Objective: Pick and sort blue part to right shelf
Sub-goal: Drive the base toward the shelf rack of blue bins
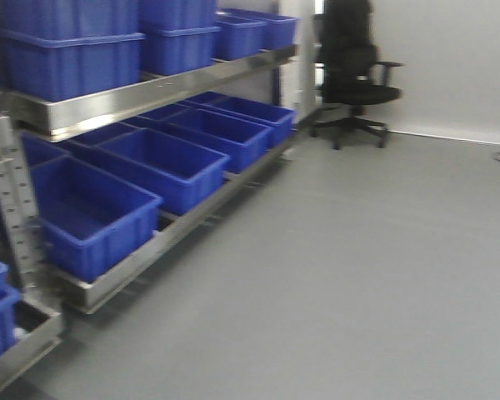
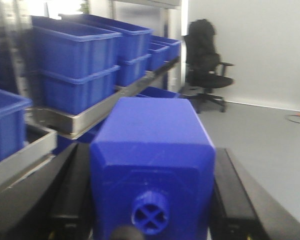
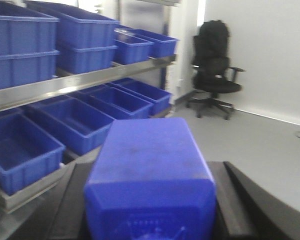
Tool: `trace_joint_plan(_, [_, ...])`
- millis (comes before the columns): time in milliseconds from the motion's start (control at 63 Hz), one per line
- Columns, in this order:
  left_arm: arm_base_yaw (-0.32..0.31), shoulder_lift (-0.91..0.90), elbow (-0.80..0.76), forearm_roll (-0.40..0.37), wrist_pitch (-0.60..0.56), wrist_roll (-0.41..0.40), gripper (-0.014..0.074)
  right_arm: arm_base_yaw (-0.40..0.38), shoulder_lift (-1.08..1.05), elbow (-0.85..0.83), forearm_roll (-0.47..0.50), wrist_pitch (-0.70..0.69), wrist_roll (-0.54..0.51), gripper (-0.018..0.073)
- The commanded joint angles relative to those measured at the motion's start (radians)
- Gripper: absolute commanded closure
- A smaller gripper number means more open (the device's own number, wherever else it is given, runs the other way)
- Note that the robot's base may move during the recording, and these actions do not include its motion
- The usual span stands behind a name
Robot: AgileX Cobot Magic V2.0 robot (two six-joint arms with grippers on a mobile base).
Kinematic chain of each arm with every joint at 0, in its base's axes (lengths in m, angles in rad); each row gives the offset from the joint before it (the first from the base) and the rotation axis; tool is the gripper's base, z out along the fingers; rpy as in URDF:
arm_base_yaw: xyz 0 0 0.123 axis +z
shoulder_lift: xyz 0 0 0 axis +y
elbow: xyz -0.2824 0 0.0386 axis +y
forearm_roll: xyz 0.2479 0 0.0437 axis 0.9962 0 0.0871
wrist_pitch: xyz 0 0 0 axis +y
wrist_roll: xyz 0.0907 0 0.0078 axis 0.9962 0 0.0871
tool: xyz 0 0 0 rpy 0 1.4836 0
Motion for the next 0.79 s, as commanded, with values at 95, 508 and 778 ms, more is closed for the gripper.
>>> trace_joint_plan(95, [0.000, 0.007, -0.028, -0.004, -0.094, 0.002, 0.0187, -0.004, 0.010, -0.030, 0.005, -0.090, -0.007, 0.0125])
trace_joint_plan(508, [0.000, 0.007, -0.028, -0.004, -0.094, 0.002, 0.0187, -0.004, 0.010, -0.030, 0.005, -0.090, -0.007, 0.0125])
trace_joint_plan(778, [0.000, 0.007, -0.028, -0.004, -0.094, 0.002, 0.0187, -0.004, 0.010, -0.030, 0.005, -0.090, -0.007, 0.0125])
